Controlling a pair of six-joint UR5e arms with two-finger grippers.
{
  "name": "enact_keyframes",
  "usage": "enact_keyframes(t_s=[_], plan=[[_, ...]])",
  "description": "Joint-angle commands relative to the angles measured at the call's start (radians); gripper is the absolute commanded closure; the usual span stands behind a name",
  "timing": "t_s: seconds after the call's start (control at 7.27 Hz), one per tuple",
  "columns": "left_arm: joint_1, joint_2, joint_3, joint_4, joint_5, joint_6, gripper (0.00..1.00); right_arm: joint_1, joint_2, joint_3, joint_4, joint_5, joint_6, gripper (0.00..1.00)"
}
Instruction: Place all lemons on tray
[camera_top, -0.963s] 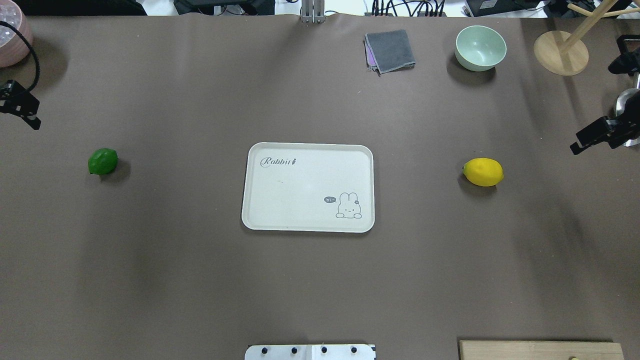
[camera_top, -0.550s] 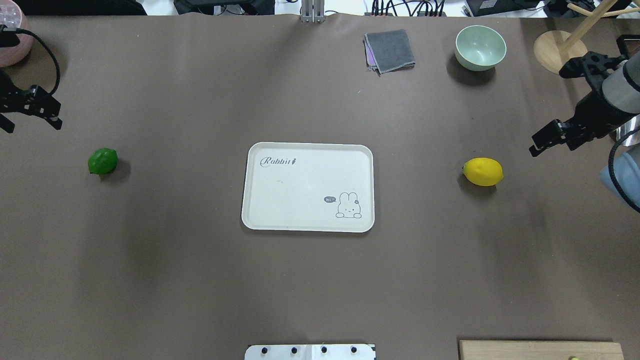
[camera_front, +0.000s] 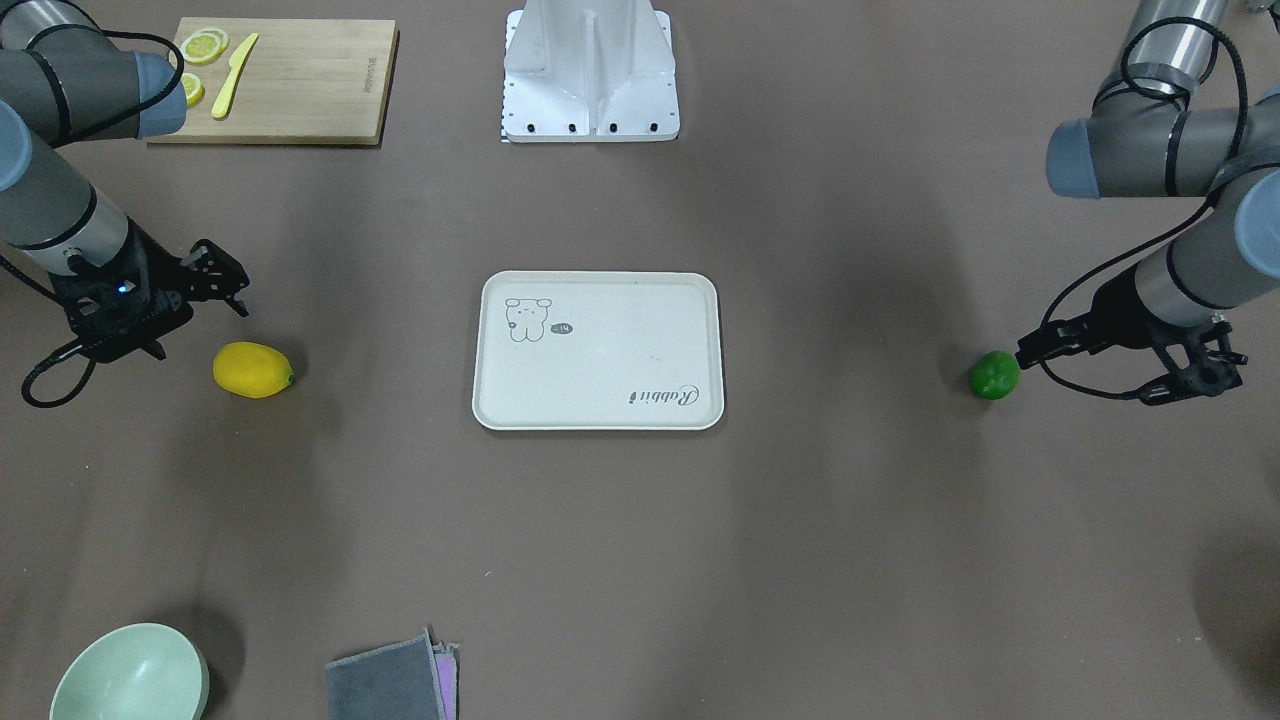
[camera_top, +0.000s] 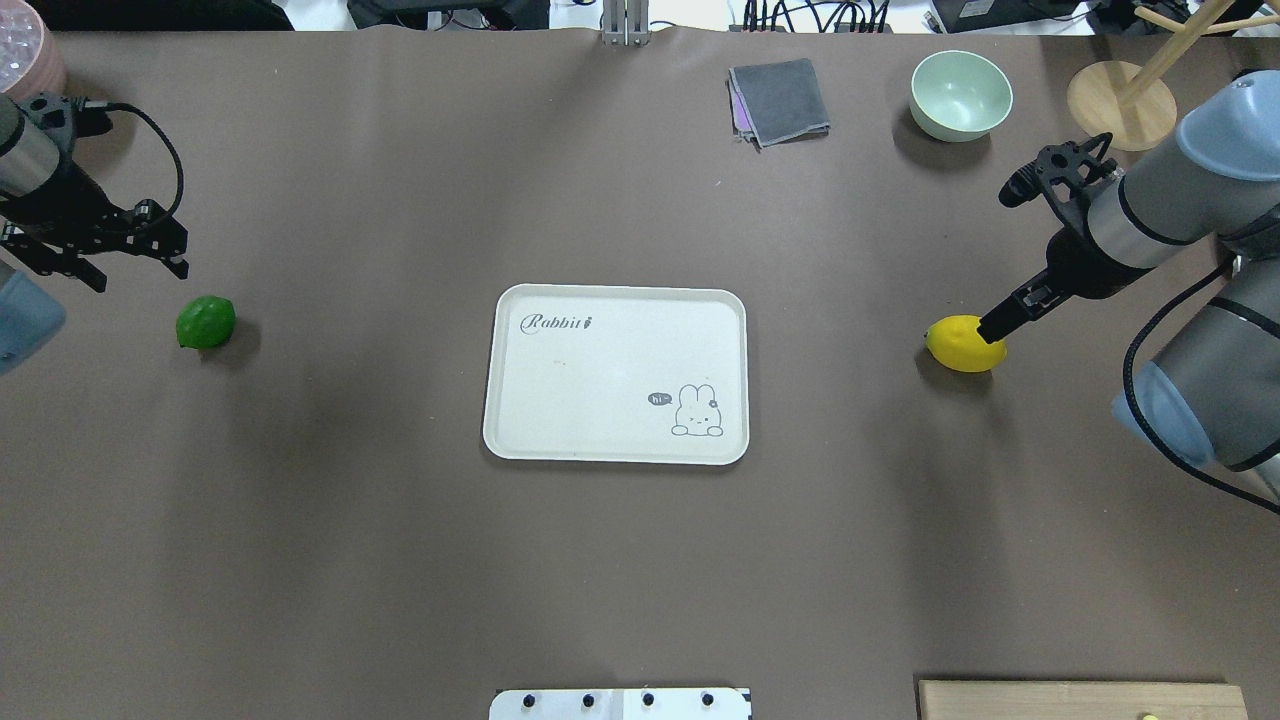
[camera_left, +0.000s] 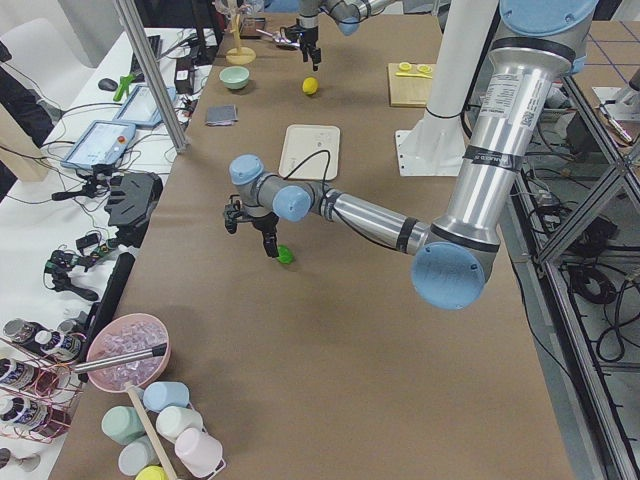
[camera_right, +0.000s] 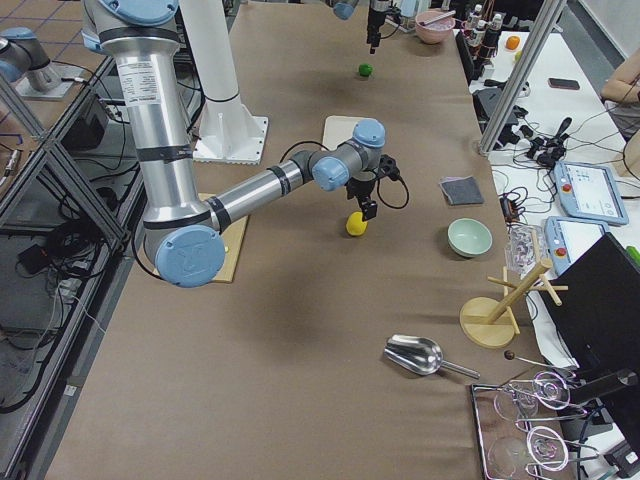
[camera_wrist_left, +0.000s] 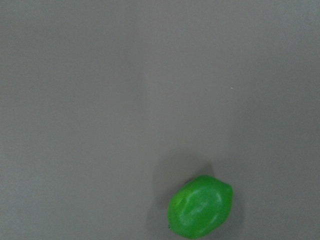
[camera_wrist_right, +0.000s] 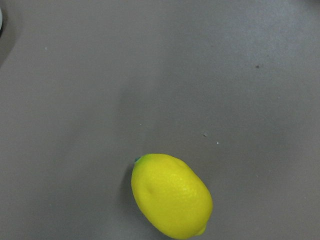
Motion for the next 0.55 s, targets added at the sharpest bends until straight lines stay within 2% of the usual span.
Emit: enact_keyframes(t_s=[0.0, 0.28, 0.41], plan=[[0.042, -0.047, 0.053, -0.018, 0.002, -0.065, 0.06, -0.03, 0.005, -0.004, 0.001, -0.079, -0.205, 0.01], [0.052, -0.036, 0.116, -0.16, 0.005, -0.09, 0.06, -0.053, 0.005, -0.013, 0.002, -0.075, -0.21, 0.01], [0.067, -0.036, 0.127, -0.168, 0.01, -0.087, 0.06, -0.066, 0.004, -0.014, 0.003, -0.078, -0.211, 0.01]])
